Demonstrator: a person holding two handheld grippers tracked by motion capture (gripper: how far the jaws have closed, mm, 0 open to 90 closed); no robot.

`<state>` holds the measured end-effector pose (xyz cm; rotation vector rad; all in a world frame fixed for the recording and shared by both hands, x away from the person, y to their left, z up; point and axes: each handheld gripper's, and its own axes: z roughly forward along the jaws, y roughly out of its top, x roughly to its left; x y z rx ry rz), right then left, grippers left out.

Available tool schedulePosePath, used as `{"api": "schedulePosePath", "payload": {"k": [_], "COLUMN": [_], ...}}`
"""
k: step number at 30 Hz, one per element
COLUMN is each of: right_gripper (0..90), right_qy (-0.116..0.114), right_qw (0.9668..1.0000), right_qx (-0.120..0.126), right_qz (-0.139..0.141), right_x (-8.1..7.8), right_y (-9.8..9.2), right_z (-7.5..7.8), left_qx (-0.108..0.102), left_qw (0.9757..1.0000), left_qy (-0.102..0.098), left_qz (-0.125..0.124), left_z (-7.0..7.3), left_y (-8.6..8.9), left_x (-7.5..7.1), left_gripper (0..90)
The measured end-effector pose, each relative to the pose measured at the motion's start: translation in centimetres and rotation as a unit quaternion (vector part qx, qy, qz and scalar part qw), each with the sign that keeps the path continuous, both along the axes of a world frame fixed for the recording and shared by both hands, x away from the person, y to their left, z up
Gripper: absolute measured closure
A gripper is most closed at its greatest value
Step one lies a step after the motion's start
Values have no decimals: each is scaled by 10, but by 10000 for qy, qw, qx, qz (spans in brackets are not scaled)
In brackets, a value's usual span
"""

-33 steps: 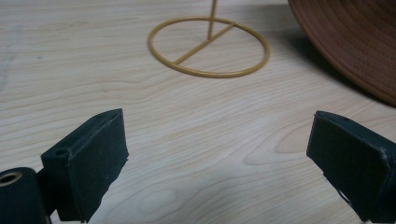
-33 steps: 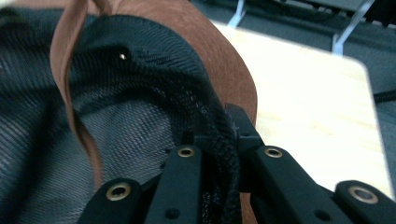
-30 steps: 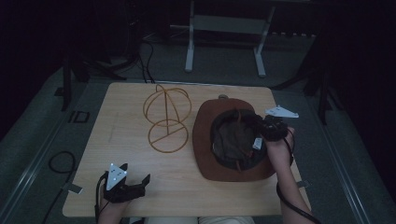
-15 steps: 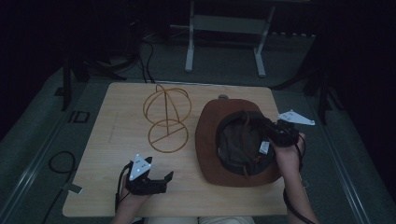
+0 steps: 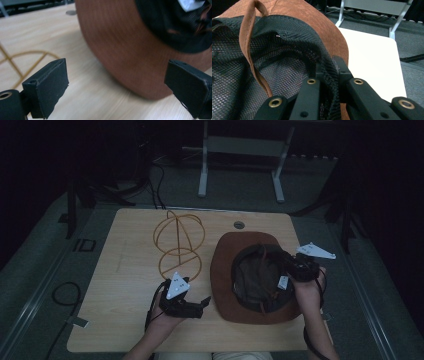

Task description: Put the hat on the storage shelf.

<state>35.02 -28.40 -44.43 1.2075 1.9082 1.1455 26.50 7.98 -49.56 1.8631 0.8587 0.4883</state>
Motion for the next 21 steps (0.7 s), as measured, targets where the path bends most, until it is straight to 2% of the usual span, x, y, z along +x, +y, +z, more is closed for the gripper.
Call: {"api": "schedulePosePath", "payload": {"k": [7, 9, 15, 19, 20, 21], "right_gripper": [845, 845, 845, 844, 844, 844], "right_qy": [5, -8, 8, 15, 3, 14], "right_qw": [10000, 10000, 10000, 10000, 10000, 9999], "right_qx": [2, 22, 49, 71, 59, 71], "right_qz": [23, 23, 38, 64, 78, 105], "right_x": [-3, -5, -11, -14, -15, -16], "right_y": [-1, 0, 2, 3, 4, 4], "right_z": [-1, 0, 0, 1, 2, 2], "left_qx": [-9, 72, 50, 108, 184, 195], "left_qw": [9998, 9998, 9998, 9998, 9997, 9998], "left_qy": [2, -32, -58, -95, -116, -78], "left_qz": [-191, -167, -164, -126, -83, -57], "left_z": [15, 16, 24, 28, 29, 29], "left_y": [-24, -34, -62, -75, -78, -80], "left_x": [12, 16, 28, 36, 39, 42], "left_gripper": [55, 56, 55, 55, 55, 56]}}
